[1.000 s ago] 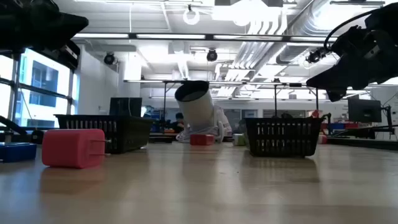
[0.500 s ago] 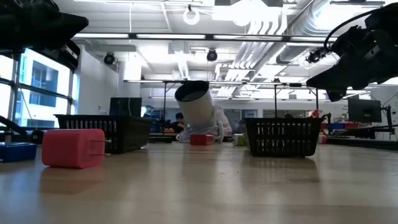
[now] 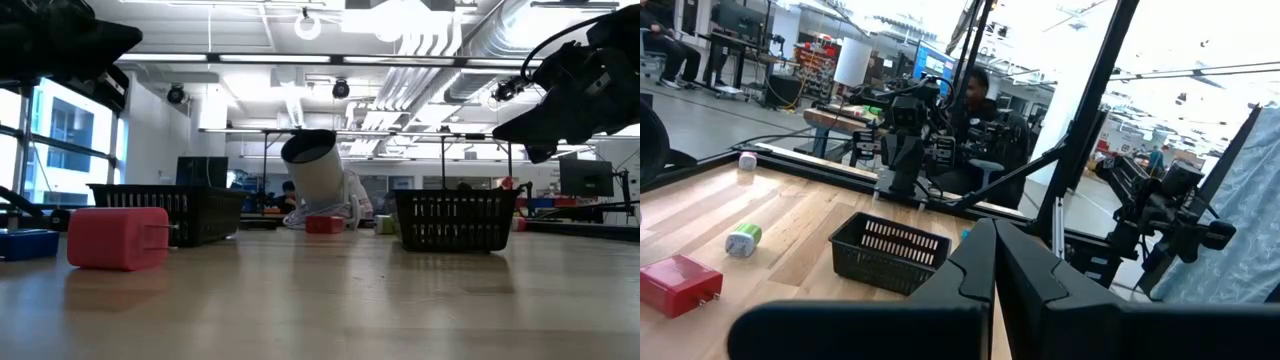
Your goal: Pick & Place Office items
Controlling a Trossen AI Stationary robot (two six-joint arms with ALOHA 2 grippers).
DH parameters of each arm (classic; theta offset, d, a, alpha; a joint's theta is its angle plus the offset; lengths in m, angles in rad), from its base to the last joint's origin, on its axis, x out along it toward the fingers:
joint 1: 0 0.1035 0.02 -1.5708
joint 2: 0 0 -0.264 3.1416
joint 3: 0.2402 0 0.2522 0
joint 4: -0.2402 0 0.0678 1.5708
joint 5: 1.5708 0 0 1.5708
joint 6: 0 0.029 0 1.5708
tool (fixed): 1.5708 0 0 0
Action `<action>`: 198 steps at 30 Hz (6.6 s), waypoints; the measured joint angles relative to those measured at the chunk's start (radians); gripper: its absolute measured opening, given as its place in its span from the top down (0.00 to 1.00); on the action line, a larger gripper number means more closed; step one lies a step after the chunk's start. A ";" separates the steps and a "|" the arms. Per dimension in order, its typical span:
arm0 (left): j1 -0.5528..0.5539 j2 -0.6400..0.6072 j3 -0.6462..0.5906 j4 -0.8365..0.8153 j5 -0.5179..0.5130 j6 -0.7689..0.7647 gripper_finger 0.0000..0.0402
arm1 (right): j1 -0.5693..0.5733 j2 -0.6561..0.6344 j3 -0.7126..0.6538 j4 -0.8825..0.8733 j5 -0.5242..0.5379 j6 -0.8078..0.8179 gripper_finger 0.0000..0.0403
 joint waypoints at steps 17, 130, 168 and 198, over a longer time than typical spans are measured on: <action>0.000 0.000 0.000 0.000 0.000 0.000 1.00 | 0.000 0.000 0.000 0.000 0.000 0.000 0.99; -0.011 0.874 0.388 0.078 -0.043 0.241 0.66 | -0.713 1.022 0.820 -0.785 0.444 0.120 0.50; 0.084 1.059 0.387 0.264 0.094 0.278 0.66 | -0.866 1.199 0.911 -0.191 0.349 0.076 0.50; 0.128 1.060 0.387 0.261 0.196 0.318 0.66 | -0.910 1.295 0.979 -0.705 0.339 0.216 0.61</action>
